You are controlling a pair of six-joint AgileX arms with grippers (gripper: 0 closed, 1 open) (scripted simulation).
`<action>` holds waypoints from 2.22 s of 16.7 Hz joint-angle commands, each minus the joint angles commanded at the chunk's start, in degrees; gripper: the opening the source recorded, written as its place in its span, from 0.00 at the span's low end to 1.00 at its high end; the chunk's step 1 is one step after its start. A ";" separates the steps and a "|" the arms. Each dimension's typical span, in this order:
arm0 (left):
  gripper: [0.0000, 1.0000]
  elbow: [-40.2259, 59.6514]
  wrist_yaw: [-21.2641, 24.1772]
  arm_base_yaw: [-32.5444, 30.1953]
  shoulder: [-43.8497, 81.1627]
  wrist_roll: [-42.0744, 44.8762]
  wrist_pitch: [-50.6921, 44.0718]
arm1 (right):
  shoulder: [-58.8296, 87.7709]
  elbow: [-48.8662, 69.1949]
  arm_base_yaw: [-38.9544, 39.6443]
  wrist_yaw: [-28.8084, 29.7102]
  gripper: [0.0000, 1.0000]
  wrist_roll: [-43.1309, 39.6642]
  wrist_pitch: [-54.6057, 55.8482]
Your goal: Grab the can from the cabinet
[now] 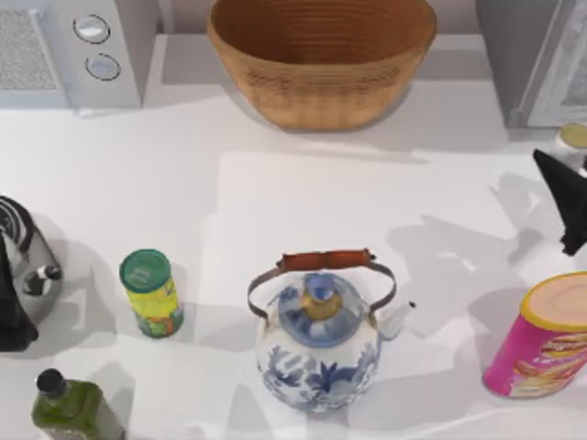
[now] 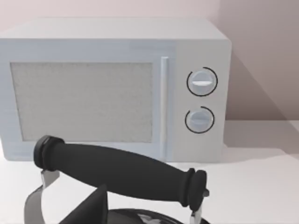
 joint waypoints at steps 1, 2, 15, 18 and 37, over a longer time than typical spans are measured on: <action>1.00 0.00 0.00 0.00 0.00 0.00 0.00 | 3.79 0.87 -0.33 -1.49 0.00 0.04 2.81; 1.00 0.00 0.00 0.00 0.00 0.00 0.00 | 6.99 1.60 -0.65 -2.78 0.00 0.07 5.24; 1.00 0.00 0.00 0.00 0.00 0.00 0.00 | 14.31 4.60 0.97 -4.11 0.00 -0.10 10.09; 1.00 0.00 0.00 0.00 0.00 0.00 0.00 | 15.72 6.50 1.92 -2.19 0.00 -0.02 8.90; 1.00 0.00 0.00 0.00 0.00 0.00 0.00 | 15.96 6.78 1.94 -1.93 1.00 0.00 8.73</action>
